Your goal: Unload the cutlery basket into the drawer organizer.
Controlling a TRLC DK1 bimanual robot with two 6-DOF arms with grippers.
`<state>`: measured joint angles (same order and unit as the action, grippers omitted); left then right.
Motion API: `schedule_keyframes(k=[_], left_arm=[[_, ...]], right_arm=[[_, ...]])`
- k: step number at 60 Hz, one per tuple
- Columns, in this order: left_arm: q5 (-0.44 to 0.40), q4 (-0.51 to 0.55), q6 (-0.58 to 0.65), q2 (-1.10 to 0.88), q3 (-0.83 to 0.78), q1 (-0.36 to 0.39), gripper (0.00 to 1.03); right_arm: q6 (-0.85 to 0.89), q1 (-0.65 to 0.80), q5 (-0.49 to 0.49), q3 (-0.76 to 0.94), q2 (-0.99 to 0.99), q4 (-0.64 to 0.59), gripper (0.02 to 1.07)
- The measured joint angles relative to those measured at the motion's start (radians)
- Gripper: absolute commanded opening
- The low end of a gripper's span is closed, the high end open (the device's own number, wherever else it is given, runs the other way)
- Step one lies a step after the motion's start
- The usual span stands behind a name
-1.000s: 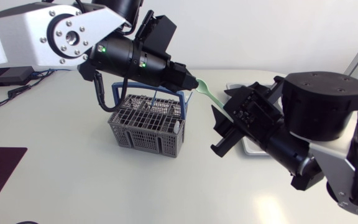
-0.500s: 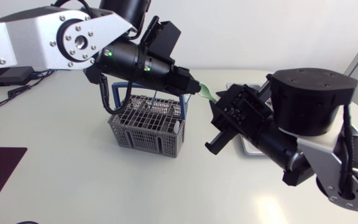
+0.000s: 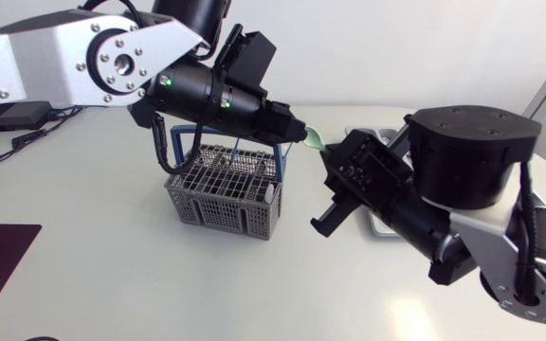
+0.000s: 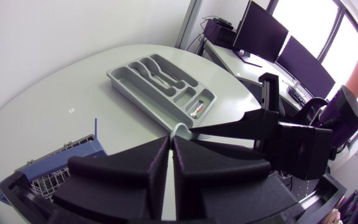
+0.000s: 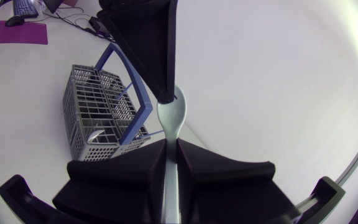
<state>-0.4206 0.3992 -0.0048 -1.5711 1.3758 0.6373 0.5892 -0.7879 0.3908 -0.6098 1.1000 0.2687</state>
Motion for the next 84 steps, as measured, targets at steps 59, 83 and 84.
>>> schedule_keyframes(k=[59, 83, 84], left_arm=[[0.027, 0.174, 0.438, 0.074, 0.021, -0.147, 0.86], [0.036, 0.204, 0.845, 0.068, -0.024, -0.102, 0.86], [0.037, 0.206, 0.863, 0.068, -0.029, -0.099, 0.86]], right_arm=[[0.207, 0.697, -0.768, 0.116, -0.296, -0.400, 0.08], [0.577, 1.042, -0.949, 0.094, 0.030, -0.454, 0.08], [0.592, 1.054, -0.952, 0.089, 0.045, -0.455, 0.08]])
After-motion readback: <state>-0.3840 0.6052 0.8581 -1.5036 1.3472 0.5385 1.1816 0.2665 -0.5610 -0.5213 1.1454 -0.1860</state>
